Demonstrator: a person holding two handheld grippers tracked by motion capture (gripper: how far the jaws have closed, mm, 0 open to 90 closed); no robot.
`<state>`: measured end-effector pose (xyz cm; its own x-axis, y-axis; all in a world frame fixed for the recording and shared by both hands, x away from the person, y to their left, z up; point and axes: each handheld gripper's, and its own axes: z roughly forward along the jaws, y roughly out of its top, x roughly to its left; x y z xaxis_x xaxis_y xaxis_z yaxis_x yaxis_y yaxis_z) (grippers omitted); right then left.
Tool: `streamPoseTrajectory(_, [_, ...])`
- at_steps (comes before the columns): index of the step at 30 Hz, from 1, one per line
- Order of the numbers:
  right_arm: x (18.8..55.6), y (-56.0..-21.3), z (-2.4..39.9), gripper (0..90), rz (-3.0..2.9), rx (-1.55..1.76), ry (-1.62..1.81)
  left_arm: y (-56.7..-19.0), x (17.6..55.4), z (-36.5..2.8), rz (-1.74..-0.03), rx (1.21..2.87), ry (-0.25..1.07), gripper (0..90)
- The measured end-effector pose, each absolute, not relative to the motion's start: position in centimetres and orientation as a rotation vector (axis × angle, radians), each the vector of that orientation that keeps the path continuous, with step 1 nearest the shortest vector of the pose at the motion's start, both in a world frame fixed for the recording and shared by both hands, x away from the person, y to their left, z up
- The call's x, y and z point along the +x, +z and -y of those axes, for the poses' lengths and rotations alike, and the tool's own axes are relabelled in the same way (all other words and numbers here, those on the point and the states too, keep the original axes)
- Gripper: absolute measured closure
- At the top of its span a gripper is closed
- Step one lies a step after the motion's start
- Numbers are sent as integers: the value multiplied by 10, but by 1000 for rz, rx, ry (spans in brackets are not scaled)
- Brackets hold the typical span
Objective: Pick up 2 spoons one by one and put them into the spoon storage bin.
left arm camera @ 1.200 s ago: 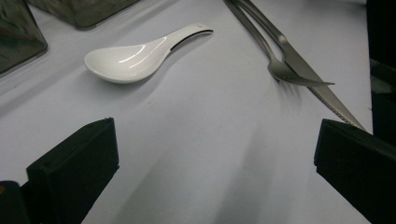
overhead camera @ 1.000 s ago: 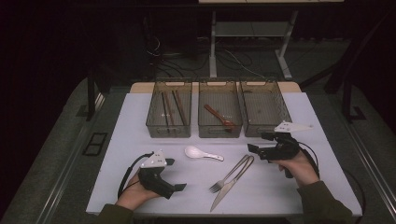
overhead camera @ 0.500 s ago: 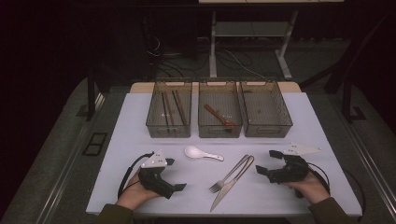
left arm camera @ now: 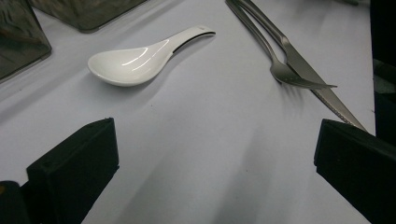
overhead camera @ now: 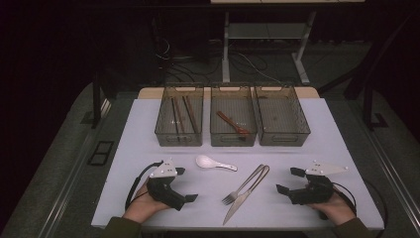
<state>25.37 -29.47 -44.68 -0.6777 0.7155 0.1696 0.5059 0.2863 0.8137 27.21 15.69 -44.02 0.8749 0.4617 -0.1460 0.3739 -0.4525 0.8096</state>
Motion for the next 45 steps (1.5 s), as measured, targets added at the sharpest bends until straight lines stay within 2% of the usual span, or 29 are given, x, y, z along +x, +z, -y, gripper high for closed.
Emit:
streamPoseTrajectory(7, [256,-448,294,123,-2340,1121,1324,-437,277,-158,-599,2081,105,21])
streamPoseTrajectory(13, [255,-447,293,123,-2338,1115,1319,-429,283,-155,-619,2071,126,80])
streamPoseTrajectory(21, [255,-447,293,123,-2341,1108,1300,-422,296,-145,-619,2075,117,212])
streamPoseTrajectory(31, [256,-448,294,123,-2333,1113,1295,-414,314,-132,-609,2060,109,438])
streamPoseTrajectory(35, [256,-448,294,123,-2333,1115,1297,-414,322,-124,-610,2066,93,470])
streamPoseTrajectory(40, [256,-448,294,123,-2332,1117,1297,-414,333,-115,-611,2078,103,553])
streamPoseTrajectory(45, [256,-448,294,123,-2330,1120,1294,-419,344,-108,-635,2095,101,555])
